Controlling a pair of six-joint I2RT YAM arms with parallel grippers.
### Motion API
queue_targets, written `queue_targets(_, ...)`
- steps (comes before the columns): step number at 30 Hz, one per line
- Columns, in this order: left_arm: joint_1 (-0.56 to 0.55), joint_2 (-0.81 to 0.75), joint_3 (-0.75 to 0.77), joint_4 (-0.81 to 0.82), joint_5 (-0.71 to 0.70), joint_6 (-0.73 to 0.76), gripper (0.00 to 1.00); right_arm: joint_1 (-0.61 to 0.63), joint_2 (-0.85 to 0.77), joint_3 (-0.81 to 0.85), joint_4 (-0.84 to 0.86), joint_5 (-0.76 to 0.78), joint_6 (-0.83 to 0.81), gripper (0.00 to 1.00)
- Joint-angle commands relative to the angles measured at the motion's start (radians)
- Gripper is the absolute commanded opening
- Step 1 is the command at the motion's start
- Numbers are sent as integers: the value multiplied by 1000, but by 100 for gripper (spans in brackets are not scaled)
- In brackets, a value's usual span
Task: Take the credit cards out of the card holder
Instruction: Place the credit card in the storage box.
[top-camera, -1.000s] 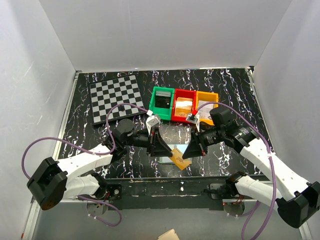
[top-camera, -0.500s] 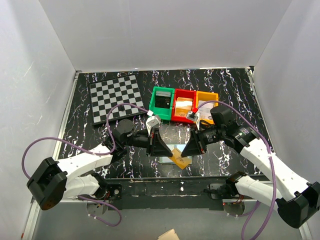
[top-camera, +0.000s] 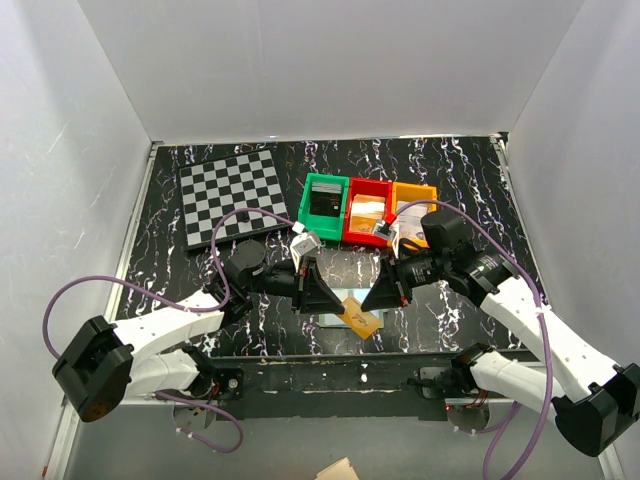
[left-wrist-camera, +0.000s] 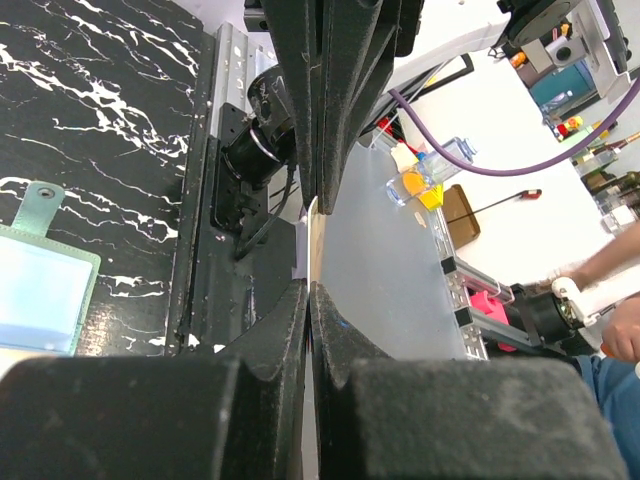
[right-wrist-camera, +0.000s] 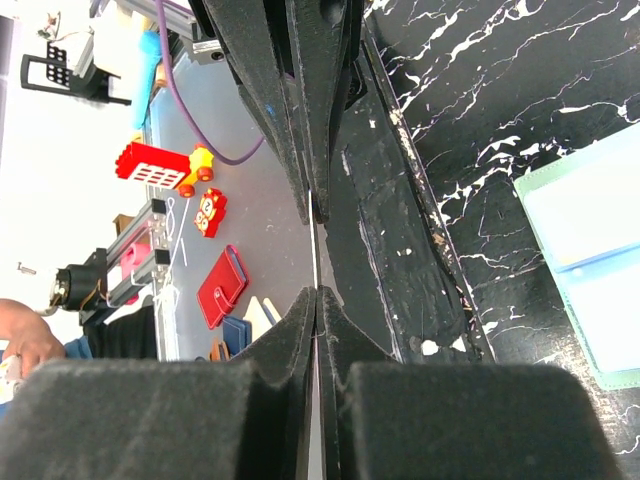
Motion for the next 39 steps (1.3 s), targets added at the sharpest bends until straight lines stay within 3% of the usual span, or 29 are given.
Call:
queue_targets(1, -5, -30, -14, 14, -18, 4, 0, 1, -13, 22, 30, -16, 2, 3)
queue_targets(6, -5, -33, -15, 8, -34, 3, 0, -2, -16, 26, 20, -16, -1, 1)
queue_targets(7, -5, -33, -12, -4, -46, 6, 8, -3, -15, 27, 18, -16, -1, 1)
queue_targets(9, -3, -47, 0, -59, -72, 26, 35, -7, -13, 35, 13, -19, -1, 1)
queue_targets(12, 17, -108, 11, -154, -148, 53, 48, -8, -30, 56, 21, 1, 22, 1)
queue_targets(14, 47, -152, 38, -283, -240, 79, 48, -19, -45, 78, 21, 97, 69, 1)
queue_targets(18, 107, -250, 66, -476, -431, 96, 46, -39, 63, 234, -169, 402, 61, 1)
queue_targets(25, 133, -386, 3, -503, -577, 46, 44, -60, 235, 417, -192, 849, -22, 1)
queue_targets(30, 135, -384, -38, -466, -575, 9, 43, -65, 336, 456, -129, 918, -327, 1)
queue_targets(33, 135, -383, -71, -425, -563, -17, 42, -98, 428, 545, -141, 972, -398, 1)
queue_targets(36, 135, -372, -86, -405, -551, -36, 41, -123, 442, 523, -23, 931, -513, 1)
queue_targets(39, 135, -358, -92, -400, -525, -42, 41, -149, 471, 530, 50, 732, -643, 1)
